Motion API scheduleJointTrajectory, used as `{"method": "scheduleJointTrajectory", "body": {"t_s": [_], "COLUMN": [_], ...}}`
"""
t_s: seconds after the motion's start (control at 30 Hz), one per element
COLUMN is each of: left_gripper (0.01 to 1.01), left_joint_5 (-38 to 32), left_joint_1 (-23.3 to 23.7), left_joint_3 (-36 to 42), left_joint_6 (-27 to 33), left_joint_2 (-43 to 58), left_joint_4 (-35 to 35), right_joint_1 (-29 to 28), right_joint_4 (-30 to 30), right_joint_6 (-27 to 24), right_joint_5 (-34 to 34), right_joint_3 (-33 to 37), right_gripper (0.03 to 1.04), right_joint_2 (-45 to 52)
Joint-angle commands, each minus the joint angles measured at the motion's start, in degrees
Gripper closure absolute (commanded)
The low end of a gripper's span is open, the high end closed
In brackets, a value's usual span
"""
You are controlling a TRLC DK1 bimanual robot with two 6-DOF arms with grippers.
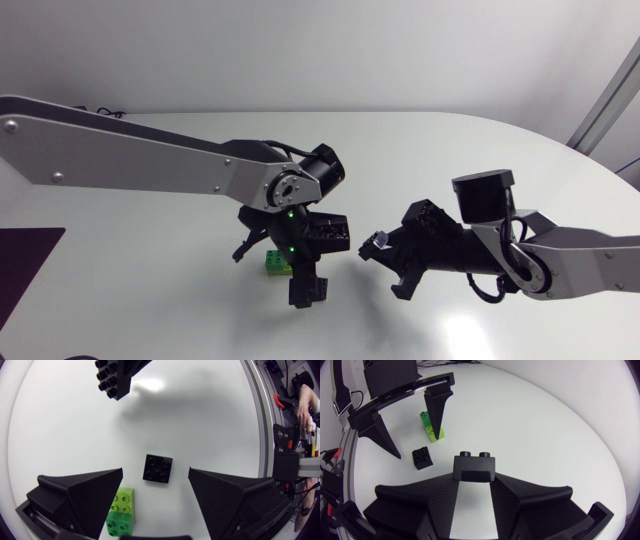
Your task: Separate the duplo bricks
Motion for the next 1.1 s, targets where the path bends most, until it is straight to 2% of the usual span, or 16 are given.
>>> {"method": "scheduleJointTrajectory", "body": {"t_s": [0.0, 0.3, 0.47, 0.53, 0.57, 0.6, 0.63, 0.73, 0.77, 0.83, 0.87, 1.07], "left_gripper": [0.067, 0.069, 0.067, 0.067, 0.067, 0.067, 0.067, 0.067, 0.067, 0.067, 0.069, 0.067], "left_joint_5": [0.95, 1.74, 2.44, 2.53, 2.53, 2.53, 2.53, 2.62, 2.62, 2.62, 2.62, 2.53], "left_joint_1": [0.37, 3.1, 4.5, 4.77, 4.77, 4.77, 4.77, 4.5, 4.33, 3.98, 3.8, 3.62], "left_joint_3": [1.08, -2.17, -4.72, -5.25, -5.43, -5.6, -5.78, -5.95, -5.87, -5.87, -5.78, -5.07], "left_joint_6": [-1.52, -1.61, -1.25, -1.17, -1.17, -1.17, -1.17, -1.17, -1.25, -1.25, -1.34, -1.43], "left_joint_2": [-0.73, -5.12, -7.32, -7.67, -7.76, -7.76, -7.76, -7.67, -7.58, -7.41, -7.32, -6.97], "left_joint_4": [-0.69, -1.31, -1.31, -1.31, -1.31, -1.22, -1.13, -0.78, -0.69, -0.52, -0.43, -0.34], "right_joint_1": [0.38, 5.83, 6.62, 6.53, 6.36, 6.18, 5.92, 4.69, 4.34, 3.46, 3.11, 2.84], "right_joint_4": [2.2, 6.6, 8.27, 8.62, 8.62, 8.62, 8.62, 8.09, 7.74, 6.42, 5.45, 1.15], "right_joint_6": [2.01, 4.29, 4.38, 4.21, 4.03, 3.77, 3.5, 2.1, 1.92, 1.13, 0.51, -0.1], "right_joint_5": [0.46, 6.34, 6.96, 6.96, 6.87, 6.78, 6.78, 6.43, 5.99, 5.38, 5.29, 4.67], "right_joint_3": [0.67, 7.44, 8.76, 8.23, 7.97, 7.7, 7.26, 5.42, 4.8, 3.83, 3.48, 1.64], "right_gripper": [0.74, 0.74, 0.73, 0.65, 0.59, 0.47, 0.42, 0.4, 0.33, 0.12, 0.07, 0.07], "right_joint_2": [3.32, 14.3, 18.7, 19.14, 19.31, 19.49, 19.49, 17.2, 16.41, 14.92, 14.13, 7.45]}}
